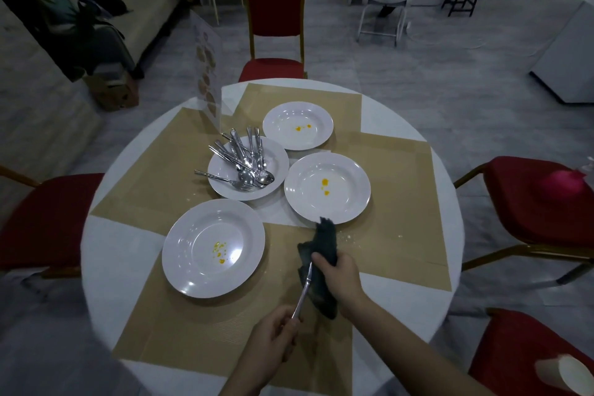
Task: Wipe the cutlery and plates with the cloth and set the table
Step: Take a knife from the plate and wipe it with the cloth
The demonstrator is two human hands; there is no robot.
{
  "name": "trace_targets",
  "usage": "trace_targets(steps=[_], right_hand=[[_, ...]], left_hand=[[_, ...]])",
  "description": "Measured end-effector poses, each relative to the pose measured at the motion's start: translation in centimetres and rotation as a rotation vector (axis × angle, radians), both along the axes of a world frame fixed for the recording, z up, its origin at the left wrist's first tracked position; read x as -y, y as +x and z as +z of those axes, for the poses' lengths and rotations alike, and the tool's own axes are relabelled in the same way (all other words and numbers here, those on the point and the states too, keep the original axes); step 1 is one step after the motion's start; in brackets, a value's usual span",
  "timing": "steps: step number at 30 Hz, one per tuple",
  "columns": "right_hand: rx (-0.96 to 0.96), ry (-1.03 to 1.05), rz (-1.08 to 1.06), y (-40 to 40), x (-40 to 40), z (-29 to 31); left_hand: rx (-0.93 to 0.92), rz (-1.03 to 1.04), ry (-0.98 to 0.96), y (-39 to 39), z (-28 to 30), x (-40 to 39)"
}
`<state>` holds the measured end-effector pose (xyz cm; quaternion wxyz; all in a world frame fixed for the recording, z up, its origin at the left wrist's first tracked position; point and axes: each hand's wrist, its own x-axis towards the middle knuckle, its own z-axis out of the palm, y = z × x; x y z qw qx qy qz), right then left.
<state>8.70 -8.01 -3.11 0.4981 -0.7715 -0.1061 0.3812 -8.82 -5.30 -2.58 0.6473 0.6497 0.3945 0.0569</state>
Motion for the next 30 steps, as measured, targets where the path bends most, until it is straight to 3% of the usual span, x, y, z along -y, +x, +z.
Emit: trace_targets(steps=[3, 6, 9, 15, 19, 22, 30], right_hand=[[-0.203, 0.076, -0.140, 0.7, -0.1, 0.3], [-0.257, 0.080, -0.055, -1.3, 0.1, -0.1], [-0.264, 0.059, -0.017, -1.8, 0.1, -0.3], [-0.245, 0.090, -0.199, 1.5, -0.8, 0.5], [-0.197, 0.042, -0.099, -0.3, -0.7, 0.0], [-0.167, 0.025, -0.145, 1.0, -0.7, 0.0], [-0.276, 0.009, -0.087, -2.0, 0.8, -1.3]], left_hand=[[-0.004, -0.028, 0.029, -0.2, 0.1, -0.2], [0.006, 0.014, 0.031, 0.0, 0.0, -0.5], [0.015, 0.039, -0.006, -0.2, 0.0, -0.2], [0.013, 0.025, -0.030, 0.1, 0.4, 0.2], [0.007, 0.052, -0.066, -0.3, 0.3, 0.1], [-0.022, 0.029, -0.083, -1.0, 0.2, 0.1], [-0.060, 0.031, -0.087, -1.1, 0.4, 0.0]])
